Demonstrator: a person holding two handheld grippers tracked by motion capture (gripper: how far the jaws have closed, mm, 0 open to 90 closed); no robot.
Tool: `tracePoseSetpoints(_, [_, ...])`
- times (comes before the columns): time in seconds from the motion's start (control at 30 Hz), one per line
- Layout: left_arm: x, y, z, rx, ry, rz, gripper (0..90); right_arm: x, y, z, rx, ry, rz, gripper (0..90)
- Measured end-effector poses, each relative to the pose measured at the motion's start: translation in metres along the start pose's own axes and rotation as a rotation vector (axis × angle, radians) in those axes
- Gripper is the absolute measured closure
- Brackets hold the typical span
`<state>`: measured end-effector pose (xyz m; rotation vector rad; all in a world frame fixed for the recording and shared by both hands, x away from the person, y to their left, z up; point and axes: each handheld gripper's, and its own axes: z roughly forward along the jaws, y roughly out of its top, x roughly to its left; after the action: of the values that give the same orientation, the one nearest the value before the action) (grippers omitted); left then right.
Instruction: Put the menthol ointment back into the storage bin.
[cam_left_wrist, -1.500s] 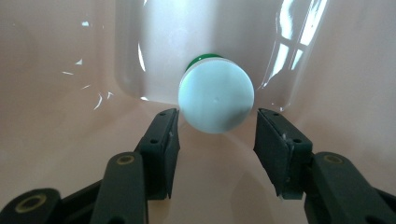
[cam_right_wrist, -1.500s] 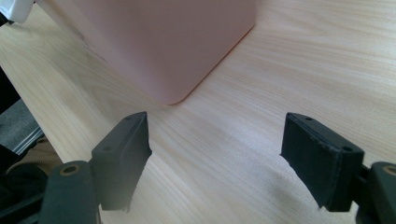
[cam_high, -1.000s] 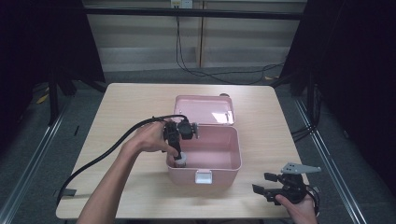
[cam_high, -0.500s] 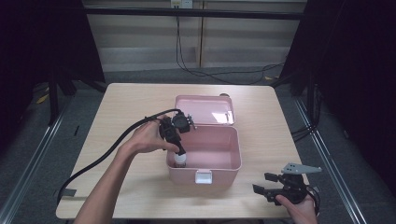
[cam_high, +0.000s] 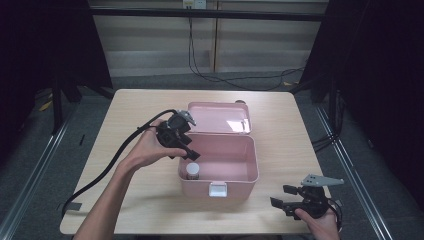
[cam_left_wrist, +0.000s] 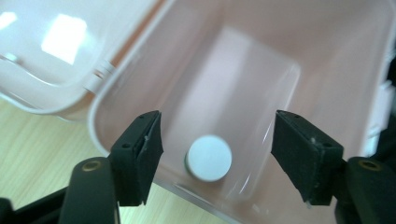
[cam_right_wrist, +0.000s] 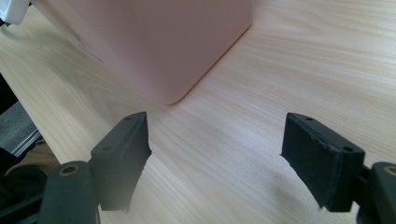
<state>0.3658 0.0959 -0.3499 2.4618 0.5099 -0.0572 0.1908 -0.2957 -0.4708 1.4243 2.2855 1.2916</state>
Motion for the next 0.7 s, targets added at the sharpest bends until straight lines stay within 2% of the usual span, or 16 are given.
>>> tracePoseSetpoints(0.07, [0.001,-0.003,-0.008,-0.051,-0.005,0.001,31.9,0.000,0.000,0.000,-0.001,0.000,-0.003,23.1])
tracePoseSetpoints(0.13, [0.001,-0.007,-0.016,-0.135,-0.008,-0.034,32.1,0.000,0.000,0.001,0.000,0.000,-0.004,23.1])
tracePoseSetpoints(0.17, [0.001,-0.009,-0.020,-0.181,-0.002,-0.052,32.6,0.000,0.000,0.001,0.003,-0.002,-0.001,23.1])
tracePoseSetpoints(0.27, [-0.001,-0.015,-0.025,-0.248,0.040,-0.082,32.8,0.000,0.001,0.001,-0.001,-0.003,0.002,23.1])
tracePoseSetpoints(0.3, [-0.002,-0.018,-0.027,-0.269,0.048,-0.080,32.9,-0.001,0.001,0.001,-0.002,-0.003,0.000,23.1])
tracePoseSetpoints(0.37, [-0.004,-0.023,-0.028,-0.282,0.078,-0.084,33.9,0.000,0.001,0.001,0.001,-0.003,0.000,23.1])
tracePoseSetpoints(0.43, [-0.006,-0.031,-0.029,-0.305,0.090,-0.096,34.7,-0.001,0.001,0.001,-0.004,-0.004,0.000,23.1])
tracePoseSetpoints(0.5, [-0.008,-0.036,-0.029,-0.307,0.127,-0.100,35.2,0.000,0.001,0.001,-0.004,-0.005,0.001,23.0])
tracePoseSetpoints(0.57, [-0.011,-0.044,-0.032,-0.325,0.129,-0.107,35.4,0.000,0.001,0.001,-0.003,-0.005,-0.001,23.0])
tracePoseSetpoints(0.7, [-0.014,-0.060,-0.039,-0.358,0.166,-0.126,35.4,0.000,0.000,0.000,-0.005,-0.007,-0.002,23.1])
